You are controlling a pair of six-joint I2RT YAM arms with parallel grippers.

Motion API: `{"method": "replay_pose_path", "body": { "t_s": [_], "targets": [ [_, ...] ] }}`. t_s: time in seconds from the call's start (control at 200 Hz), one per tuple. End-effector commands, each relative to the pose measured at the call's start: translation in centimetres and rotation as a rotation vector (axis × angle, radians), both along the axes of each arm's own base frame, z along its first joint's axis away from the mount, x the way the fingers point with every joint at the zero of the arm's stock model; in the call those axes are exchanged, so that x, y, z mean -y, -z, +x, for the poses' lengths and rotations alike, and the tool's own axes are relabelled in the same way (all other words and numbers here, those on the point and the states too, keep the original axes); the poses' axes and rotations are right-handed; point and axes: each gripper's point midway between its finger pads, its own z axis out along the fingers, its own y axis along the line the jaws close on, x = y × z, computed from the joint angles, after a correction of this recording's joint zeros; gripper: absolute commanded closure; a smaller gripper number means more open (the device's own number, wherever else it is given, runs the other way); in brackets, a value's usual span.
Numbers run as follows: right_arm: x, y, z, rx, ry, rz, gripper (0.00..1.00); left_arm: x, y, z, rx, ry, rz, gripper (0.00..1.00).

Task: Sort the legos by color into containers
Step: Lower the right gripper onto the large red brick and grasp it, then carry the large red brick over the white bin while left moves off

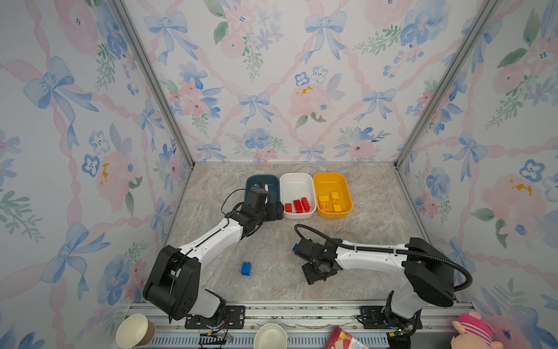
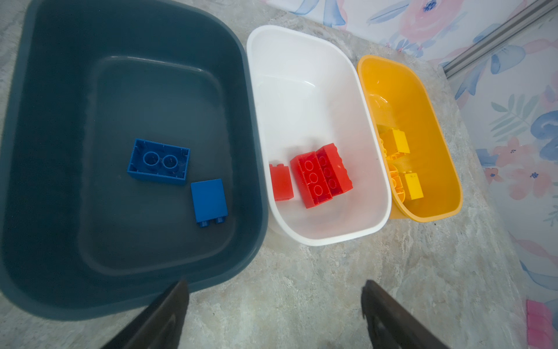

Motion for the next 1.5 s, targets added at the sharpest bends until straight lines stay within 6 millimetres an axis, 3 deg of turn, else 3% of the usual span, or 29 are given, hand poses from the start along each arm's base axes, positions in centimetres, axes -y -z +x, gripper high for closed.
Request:
{"method": "replay_pose_path", "body": {
  "t_s": [0.0, 0.365, 0.58, 1.135, 1.165, 1.495],
  "targets": [
    [0.1, -0.3, -0.1, 0.004, -0.002, -0.031, 0.32, -0.3, -0.1, -0.2, 0.001, -0.005, -0.013, 0.07],
    [-0.1, -1.6, 0.4, 0.023, -0.014, -0.033, 0.35, -0.7, -0.1, -0.3, 0.005, -0.010, -0.013, 0.05],
    [-0.3, -3.6, 2.2, 0.056, -0.015, -0.010, 0.35, -1.3, -0.1, -0.6, 0.008, -0.020, -0.014, 0.04],
    [-1.3, -9.9, 12.5, 0.182, 0.033, 0.158, 0.34, -2.4, 0.0, -1.9, 0.008, -0.047, -0.027, 0.04],
    [-1.4, -9.4, 13.2, 0.172, 0.035, 0.149, 0.34, -2.4, 0.0, -1.9, 0.009, -0.050, -0.028, 0.04],
    [-3.2, -11.6, 20.4, 0.253, 0.062, 0.232, 0.34, -2.9, -0.7, -2.6, 0.026, -0.068, -0.044, 0.02]
  ]
}}
